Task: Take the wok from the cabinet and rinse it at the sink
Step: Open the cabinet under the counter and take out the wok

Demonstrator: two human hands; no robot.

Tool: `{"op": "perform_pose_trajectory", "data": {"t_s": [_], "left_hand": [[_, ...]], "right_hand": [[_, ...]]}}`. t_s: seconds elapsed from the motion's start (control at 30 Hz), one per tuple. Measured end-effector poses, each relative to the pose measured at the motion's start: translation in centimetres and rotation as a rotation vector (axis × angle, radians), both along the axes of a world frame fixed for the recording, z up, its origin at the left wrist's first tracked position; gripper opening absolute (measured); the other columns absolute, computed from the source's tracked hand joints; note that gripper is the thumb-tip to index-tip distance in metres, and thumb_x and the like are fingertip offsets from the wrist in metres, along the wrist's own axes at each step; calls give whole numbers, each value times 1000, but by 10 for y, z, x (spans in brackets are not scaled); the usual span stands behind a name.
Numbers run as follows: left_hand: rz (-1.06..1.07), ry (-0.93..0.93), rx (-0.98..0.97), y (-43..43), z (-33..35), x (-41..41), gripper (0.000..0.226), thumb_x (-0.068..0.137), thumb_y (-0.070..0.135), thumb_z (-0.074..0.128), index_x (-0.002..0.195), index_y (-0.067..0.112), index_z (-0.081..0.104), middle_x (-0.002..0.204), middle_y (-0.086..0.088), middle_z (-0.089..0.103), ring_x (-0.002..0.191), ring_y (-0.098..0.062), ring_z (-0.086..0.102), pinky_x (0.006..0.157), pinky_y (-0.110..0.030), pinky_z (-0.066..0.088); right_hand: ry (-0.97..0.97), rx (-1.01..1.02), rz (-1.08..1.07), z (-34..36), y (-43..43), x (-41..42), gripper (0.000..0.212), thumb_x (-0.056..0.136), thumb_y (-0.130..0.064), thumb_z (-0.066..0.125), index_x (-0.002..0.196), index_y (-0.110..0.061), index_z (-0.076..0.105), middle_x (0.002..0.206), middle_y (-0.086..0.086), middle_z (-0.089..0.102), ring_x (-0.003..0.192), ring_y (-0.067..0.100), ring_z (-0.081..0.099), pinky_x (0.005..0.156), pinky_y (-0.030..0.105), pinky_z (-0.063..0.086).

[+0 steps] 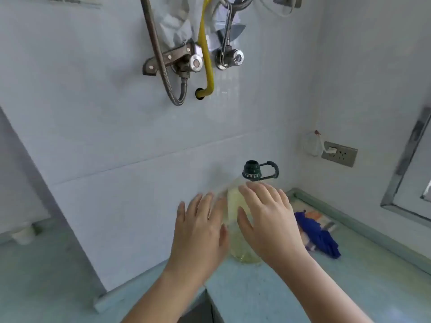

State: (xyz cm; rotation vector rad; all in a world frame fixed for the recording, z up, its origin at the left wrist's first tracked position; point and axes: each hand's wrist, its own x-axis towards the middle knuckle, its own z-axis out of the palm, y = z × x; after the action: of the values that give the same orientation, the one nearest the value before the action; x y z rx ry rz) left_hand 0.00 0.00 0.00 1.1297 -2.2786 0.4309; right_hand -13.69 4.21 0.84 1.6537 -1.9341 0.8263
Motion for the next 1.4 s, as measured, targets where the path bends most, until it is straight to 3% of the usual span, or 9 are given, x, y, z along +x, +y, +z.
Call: {"op": "perform_pose_trajectory", "data": {"t_s": [0.07, 0.17, 0.27, 0.63, 1.03, 1.27, 1.4], "left_hand": [[35, 1, 1, 4, -3, 25, 41, 73, 27, 57, 108, 8, 67, 110, -12, 69, 103, -33, 66, 83, -55, 51], [108, -3, -1, 12, -16, 72, 49, 62, 22, 79, 107, 7, 68, 110, -14, 69, 103, -34, 66, 82, -56, 51], [183, 8, 18, 24, -24, 116, 53, 58, 20, 83, 107, 6, 68, 110, -15, 70, 102, -35, 66, 81, -57, 51], [348, 49, 128, 80, -59, 249, 51, 59, 15, 82, 107, 3, 66, 110, -17, 68, 102, -37, 65, 80, -56, 52], [552, 220, 234, 153, -109, 366, 51, 62, 10, 81, 109, 0, 66, 110, -19, 68, 103, -39, 65, 83, -60, 48], [640, 366, 375, 178, -146, 415, 42, 76, 21, 51, 109, 0, 65, 108, -17, 69, 98, -36, 67, 83, -49, 52], [683, 463, 437, 178, -170, 433, 42, 72, 7, 68, 113, -1, 63, 111, -17, 68, 101, -37, 65, 87, -47, 49]], "right_hand": [[3, -4, 67, -1, -3, 26, 37, 75, -25, 49, 103, -11, 68, 104, 7, 71, 97, 28, 67, 82, 42, 53], [6, -9, 144, -9, -1, 67, 39, 78, -27, 43, 104, -10, 67, 105, 7, 71, 98, 28, 67, 81, 41, 54], [13, -27, 215, -15, 3, 110, 39, 79, -27, 42, 104, -11, 68, 106, 7, 71, 99, 28, 67, 81, 41, 54], [17, 84, 404, -49, 35, 243, 39, 78, -27, 43, 102, -10, 69, 106, 6, 71, 99, 27, 67, 82, 41, 55], [-6, 217, 631, -95, 73, 365, 42, 78, -27, 43, 107, -8, 66, 105, 7, 71, 98, 28, 67, 79, 43, 55], [-6, 291, 746, -127, 80, 413, 43, 78, -28, 43, 107, -8, 67, 107, 9, 71, 98, 28, 67, 80, 44, 55], [6, 328, 796, -147, 69, 436, 44, 78, -28, 42, 107, -8, 67, 106, 9, 71, 98, 28, 67, 80, 43, 55]]}}
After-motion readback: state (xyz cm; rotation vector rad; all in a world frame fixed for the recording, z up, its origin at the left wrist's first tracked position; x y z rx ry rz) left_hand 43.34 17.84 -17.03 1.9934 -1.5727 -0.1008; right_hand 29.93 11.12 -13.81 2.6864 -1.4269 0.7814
